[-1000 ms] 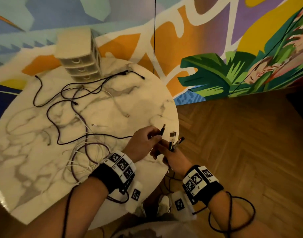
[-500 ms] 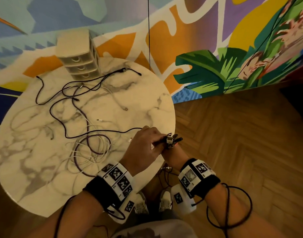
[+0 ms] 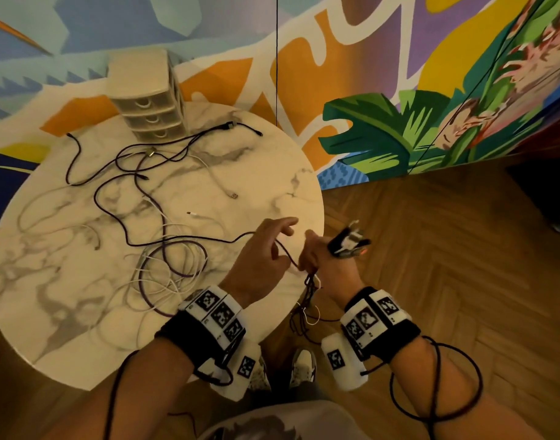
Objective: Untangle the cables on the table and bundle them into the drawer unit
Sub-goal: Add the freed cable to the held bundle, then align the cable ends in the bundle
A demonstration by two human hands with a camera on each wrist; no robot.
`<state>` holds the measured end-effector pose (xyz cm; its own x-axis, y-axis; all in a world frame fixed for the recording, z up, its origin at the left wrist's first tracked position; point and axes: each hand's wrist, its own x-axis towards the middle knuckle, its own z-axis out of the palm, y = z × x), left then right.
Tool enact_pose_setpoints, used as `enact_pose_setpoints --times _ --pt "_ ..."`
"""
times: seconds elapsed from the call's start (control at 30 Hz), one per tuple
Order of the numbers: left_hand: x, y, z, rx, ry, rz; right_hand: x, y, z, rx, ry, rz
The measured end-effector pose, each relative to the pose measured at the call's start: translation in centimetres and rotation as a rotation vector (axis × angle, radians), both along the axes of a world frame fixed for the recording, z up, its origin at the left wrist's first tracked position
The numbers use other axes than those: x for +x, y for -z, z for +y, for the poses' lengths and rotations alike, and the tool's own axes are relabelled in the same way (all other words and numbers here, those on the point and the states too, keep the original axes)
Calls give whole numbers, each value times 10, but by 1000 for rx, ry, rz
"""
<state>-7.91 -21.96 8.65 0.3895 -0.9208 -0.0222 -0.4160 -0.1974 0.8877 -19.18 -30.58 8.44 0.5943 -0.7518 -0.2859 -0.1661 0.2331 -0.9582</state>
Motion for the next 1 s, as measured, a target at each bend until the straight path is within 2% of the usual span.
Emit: enact_pose_setpoints --times 0.1,0.2,0.33,0.4,0.47,0.57,0.63,0.7,0.77,0.83,0.9,1.0 --pt "-7 11 -5 216 220 24 -6 -12 -8 28 19 -152" --pt "-19 31 -10 244 291 54 -9 -21 -13 123 62 -257" --pt "6 71 -3 336 341 -277 -15 -18 -25 121 134 -256" --pt "30 81 7 354 308 -349 -22 -14 -34 90 177 -232" --pt "61 82 18 416 199 -369 -29 -13 -41 60 226 -238" --pt "108 69 31 555 10 -455 -35 -19 -54 6 344 -272" --pt "123 41 30 579 -72 -573 -34 -24 -59 -26 380 -266" --pt "117 6 17 565 -144 -745 -23 -32 -51 -100 328 -166" --pt "90 -29 -5 597 -121 -933 -2 -34 -31 -146 173 -45" --pt "48 -52 -22 602 -27 -1042 22 -30 -9 -144 -22 39" --pt "16 -62 -28 581 31 -1027 38 -23 2 -116 -136 81" --pt "9 -52 -20 523 38 -1003 44 -18 -2 -2 -119 58"
